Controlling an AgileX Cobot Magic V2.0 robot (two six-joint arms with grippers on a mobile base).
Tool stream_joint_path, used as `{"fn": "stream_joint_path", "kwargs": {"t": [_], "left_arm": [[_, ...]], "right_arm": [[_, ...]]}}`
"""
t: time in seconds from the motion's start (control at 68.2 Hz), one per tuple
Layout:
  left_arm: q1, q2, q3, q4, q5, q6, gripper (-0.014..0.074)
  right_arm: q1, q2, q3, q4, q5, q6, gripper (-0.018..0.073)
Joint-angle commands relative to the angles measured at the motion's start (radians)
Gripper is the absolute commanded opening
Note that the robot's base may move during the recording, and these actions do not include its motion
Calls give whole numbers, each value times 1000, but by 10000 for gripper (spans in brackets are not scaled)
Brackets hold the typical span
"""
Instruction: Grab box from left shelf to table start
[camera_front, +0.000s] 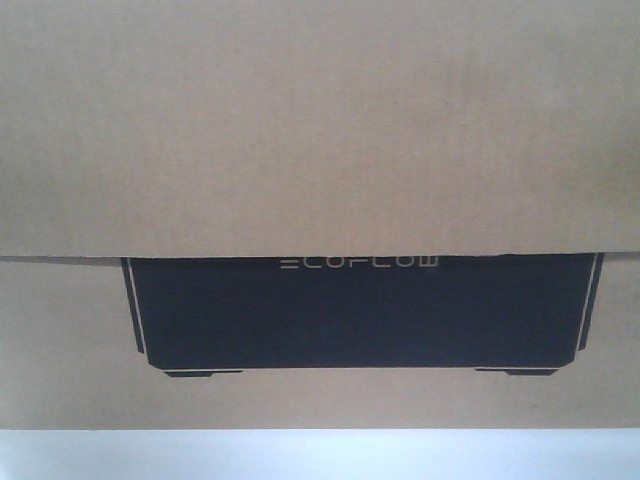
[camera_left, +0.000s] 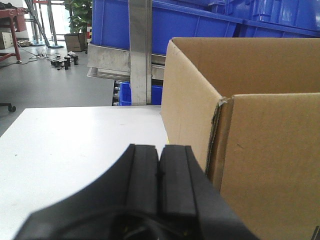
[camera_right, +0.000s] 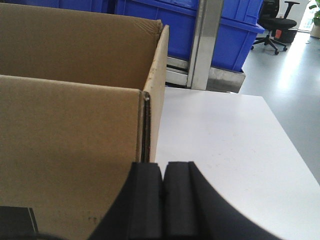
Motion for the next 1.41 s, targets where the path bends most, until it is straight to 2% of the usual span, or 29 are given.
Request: {"fn": "stream_joint_path", "kwargs": {"t": [0.0, 0.249, 0.278, 0.337, 0.366, 0.454, 0.513, 0.703, 0.733, 0.821, 1.392], "left_arm": [[-4, 9, -29, 7, -99, 3, -99], [-4, 9, -21, 1, -92, 3, -99], [-4, 9, -15, -15, -96, 3, -99], [4, 3, -1, -131, -97, 4, -99], [11, 0, 8, -154, -97, 15, -99], [55, -26, 55, -240, -123, 142, -99], [90, -45, 95, -272, -159, 174, -99], [183, -101, 254, -264, -253, 179, -99], [194, -101, 251, -264, -199, 179, -99], [212, -101, 251, -260, -187, 179, -99], [215, -101, 251, -260, -188, 179, -99]], "right_arm": [[-1, 13, -24, -3, -93, -8, 55], [-1, 13, -24, -3, -93, -8, 55], [-1, 13, -24, -3, -93, -8, 55], [-1, 13, -24, -3, -93, -8, 55], [-2, 13, -24, -3, -93, -8, 55], [-2, 13, -24, -3, -93, -8, 55], [-2, 13, -24, -3, -93, -8, 55], [-2, 13, -24, -3, -93, -8, 55], [-2, 13, -24, -3, -93, -8, 55], [-2, 13, -24, -3, -93, -8, 55], [-2, 13, -24, -3, -92, -8, 55]]}}
